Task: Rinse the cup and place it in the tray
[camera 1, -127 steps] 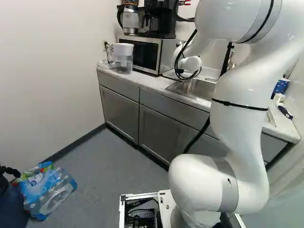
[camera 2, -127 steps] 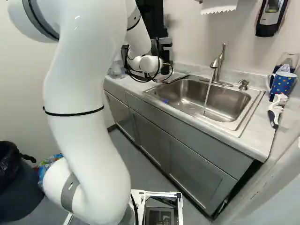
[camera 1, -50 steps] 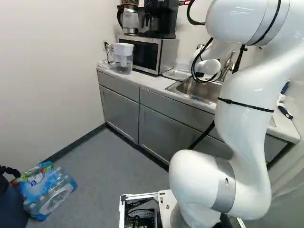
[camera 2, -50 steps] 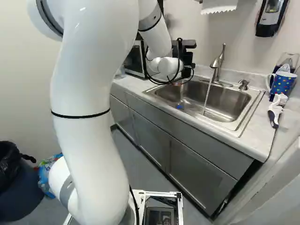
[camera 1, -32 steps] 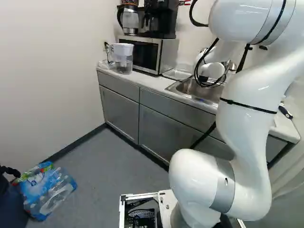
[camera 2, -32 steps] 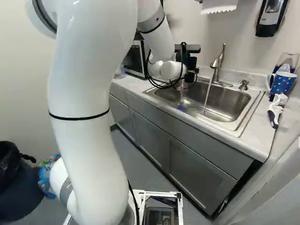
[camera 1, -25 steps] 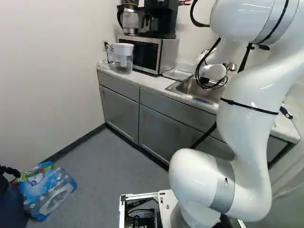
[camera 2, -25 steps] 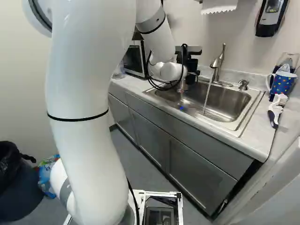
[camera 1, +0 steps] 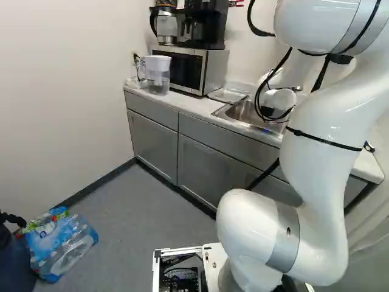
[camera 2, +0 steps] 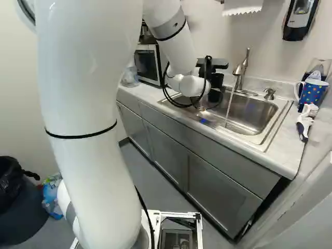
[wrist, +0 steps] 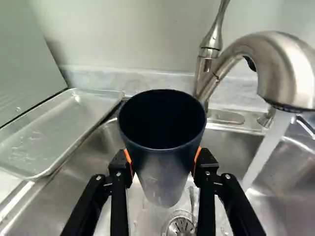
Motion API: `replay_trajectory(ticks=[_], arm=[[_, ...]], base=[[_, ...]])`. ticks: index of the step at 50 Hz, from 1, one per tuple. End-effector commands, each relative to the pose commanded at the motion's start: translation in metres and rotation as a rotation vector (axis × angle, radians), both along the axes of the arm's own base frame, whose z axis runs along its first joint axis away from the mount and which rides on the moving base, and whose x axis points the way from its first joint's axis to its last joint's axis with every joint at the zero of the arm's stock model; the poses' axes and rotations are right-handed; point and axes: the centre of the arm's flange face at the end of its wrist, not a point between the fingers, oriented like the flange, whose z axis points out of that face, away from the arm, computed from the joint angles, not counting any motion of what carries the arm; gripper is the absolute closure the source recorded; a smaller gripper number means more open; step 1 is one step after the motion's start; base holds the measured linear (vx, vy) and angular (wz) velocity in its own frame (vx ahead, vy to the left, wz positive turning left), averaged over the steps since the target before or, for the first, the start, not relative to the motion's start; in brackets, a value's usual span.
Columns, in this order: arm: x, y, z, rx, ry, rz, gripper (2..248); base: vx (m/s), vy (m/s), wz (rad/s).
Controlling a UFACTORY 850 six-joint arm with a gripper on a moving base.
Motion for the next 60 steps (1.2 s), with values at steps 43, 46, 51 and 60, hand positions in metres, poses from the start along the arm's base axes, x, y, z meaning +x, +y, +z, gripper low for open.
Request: replay_trajectory(ticks=[43, 46, 51, 60], arm=[[-0.069, -0.020, -0.014, 0.022, 0.032, -0.102, 125], [-0.070, -0.022, -0.014, 0.022, 0.032, -0.107, 125], [-0.069, -0.026, -0.014, 0.021, 0.031, -0.111, 125], [-0.068, -0.030, -0.015, 0.021, 0.030, -0.116, 125]], base=[[0.000, 0.000, 0.000], [0.000, 0.000, 0.000], [0.000, 0.000, 0.000], [0.000, 0.000, 0.000]])
